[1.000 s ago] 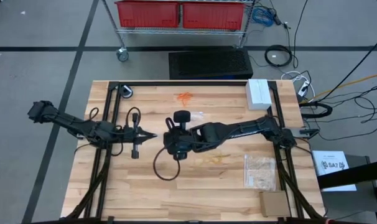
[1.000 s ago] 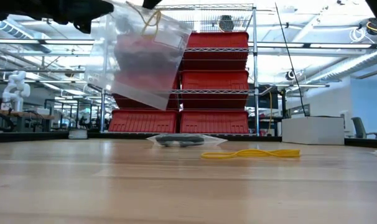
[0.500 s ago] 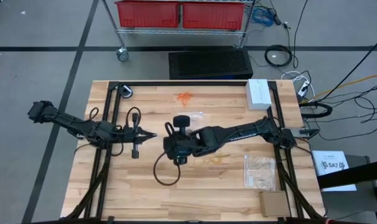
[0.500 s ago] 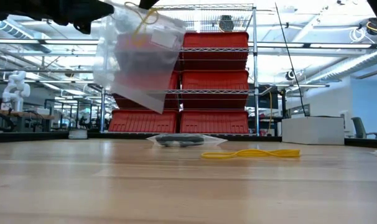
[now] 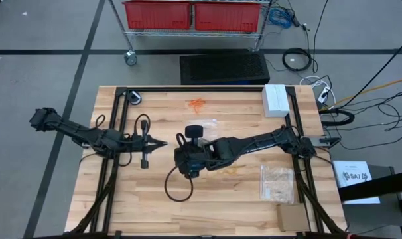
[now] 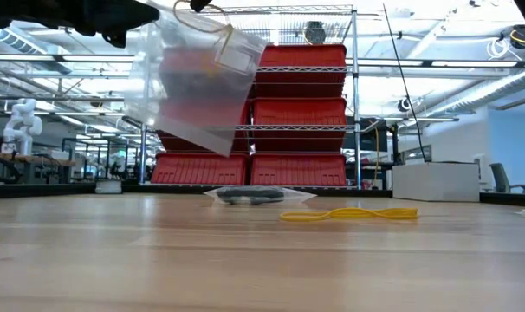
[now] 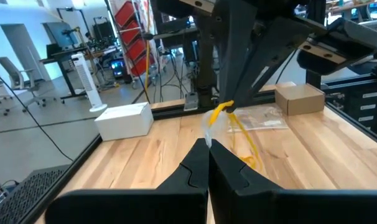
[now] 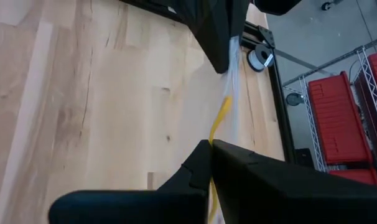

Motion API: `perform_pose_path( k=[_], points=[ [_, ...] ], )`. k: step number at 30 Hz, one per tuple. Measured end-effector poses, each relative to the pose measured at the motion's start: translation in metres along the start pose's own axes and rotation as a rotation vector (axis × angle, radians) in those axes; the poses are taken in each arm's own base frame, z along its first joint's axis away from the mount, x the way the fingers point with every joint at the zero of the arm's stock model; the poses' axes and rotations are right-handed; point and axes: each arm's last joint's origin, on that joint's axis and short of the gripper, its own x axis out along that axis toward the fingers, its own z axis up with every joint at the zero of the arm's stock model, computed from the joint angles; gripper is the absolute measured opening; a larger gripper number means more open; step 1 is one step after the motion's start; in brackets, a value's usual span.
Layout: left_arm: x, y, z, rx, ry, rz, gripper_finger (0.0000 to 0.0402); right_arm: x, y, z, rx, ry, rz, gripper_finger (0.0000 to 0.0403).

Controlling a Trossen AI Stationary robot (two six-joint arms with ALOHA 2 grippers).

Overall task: Sort rubber bands
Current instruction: Put the top yellow rubber band on the zip bag

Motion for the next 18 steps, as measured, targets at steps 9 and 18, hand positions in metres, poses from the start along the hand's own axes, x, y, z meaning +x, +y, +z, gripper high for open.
perform_pose_path(
  k=[9, 18],
  points=[
    [0.000, 0.000, 0.000, -0.001, 0.000, 0.000, 0.0000, 0.009, -0.014, -0.003, 0.009, 0.037, -0.008, 0.0000],
    [0.000, 0.000, 0.000, 0.000, 0.002, 0.000, 0.0000, 0.020, -0.027, -0.005, 0.041, 0.046, 0.168, 0.0000]
  ],
)
